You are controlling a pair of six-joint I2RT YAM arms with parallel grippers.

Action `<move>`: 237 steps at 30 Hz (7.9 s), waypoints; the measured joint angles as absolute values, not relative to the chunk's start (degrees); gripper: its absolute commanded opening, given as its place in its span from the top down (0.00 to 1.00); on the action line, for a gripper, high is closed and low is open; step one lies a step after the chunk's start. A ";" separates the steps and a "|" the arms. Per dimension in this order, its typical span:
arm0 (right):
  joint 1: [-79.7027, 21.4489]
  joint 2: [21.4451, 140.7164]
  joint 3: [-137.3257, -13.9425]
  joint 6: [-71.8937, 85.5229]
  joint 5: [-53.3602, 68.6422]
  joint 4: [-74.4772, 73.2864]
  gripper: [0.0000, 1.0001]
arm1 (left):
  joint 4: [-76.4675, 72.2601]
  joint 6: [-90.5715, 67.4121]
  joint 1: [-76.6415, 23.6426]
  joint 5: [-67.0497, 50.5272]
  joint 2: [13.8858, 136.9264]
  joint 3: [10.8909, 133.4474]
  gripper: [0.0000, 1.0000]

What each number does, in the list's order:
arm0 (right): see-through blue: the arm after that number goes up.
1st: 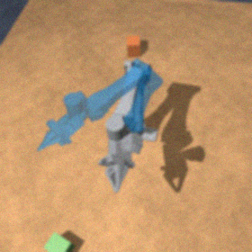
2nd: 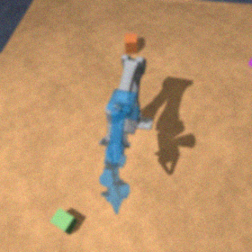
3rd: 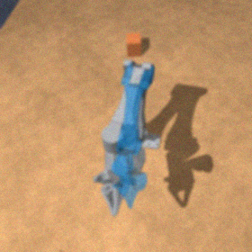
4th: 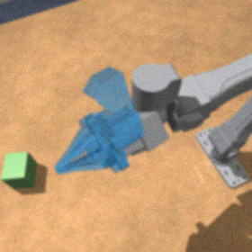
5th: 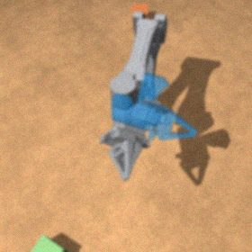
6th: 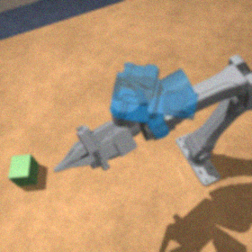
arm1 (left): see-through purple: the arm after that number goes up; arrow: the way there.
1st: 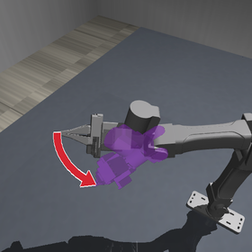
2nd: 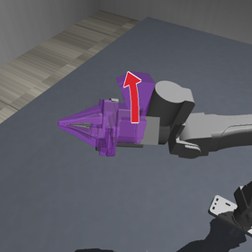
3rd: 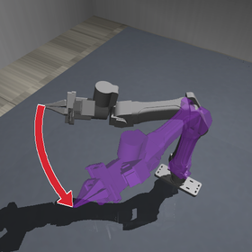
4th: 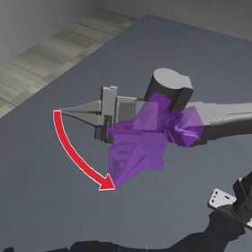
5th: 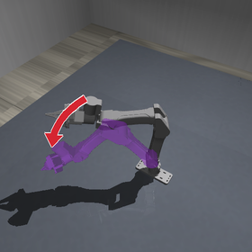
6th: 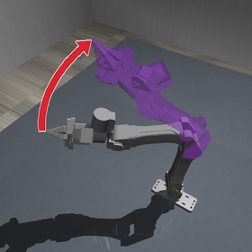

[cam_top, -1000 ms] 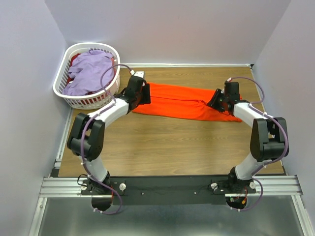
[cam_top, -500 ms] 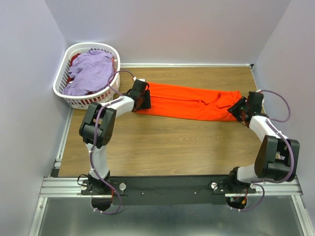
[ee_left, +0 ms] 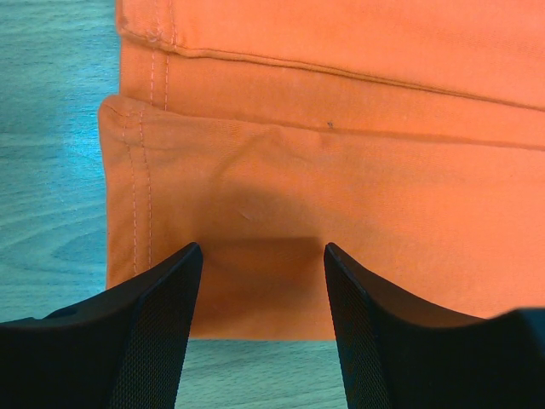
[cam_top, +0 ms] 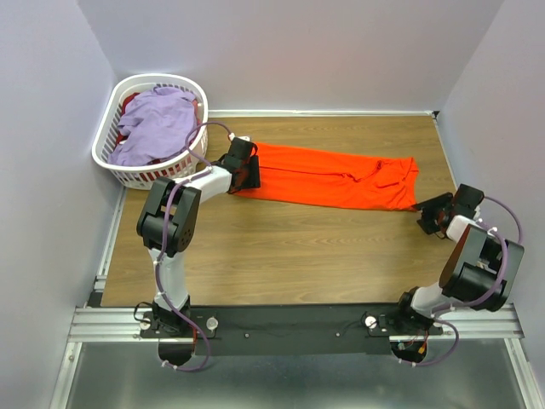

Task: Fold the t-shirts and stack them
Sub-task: Fold the tshirt

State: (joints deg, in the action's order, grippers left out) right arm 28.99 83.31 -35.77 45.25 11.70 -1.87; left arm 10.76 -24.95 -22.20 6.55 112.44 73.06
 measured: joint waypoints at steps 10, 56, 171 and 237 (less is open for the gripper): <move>28.99 88.68 -35.77 49.93 16.67 7.09 0.40 | 10.68 -24.97 -22.20 6.55 112.44 72.99 0.33; 36.60 61.43 -21.78 41.56 22.83 -4.54 0.48 | 13.39 -36.84 -28.03 8.25 75.29 45.08 0.02; 11.40 88.77 -34.35 39.92 28.58 23.55 0.48 | -0.54 -62.41 -49.78 4.99 129.69 92.68 0.91; 11.40 107.09 -44.97 47.09 32.88 28.29 0.99 | -2.94 -60.84 -47.57 -0.69 128.51 91.05 0.91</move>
State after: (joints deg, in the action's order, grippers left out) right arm 11.40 107.09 -44.97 47.09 32.88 28.29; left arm -2.94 -60.84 -47.57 -0.69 128.51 91.05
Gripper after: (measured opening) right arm 0.012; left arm 0.095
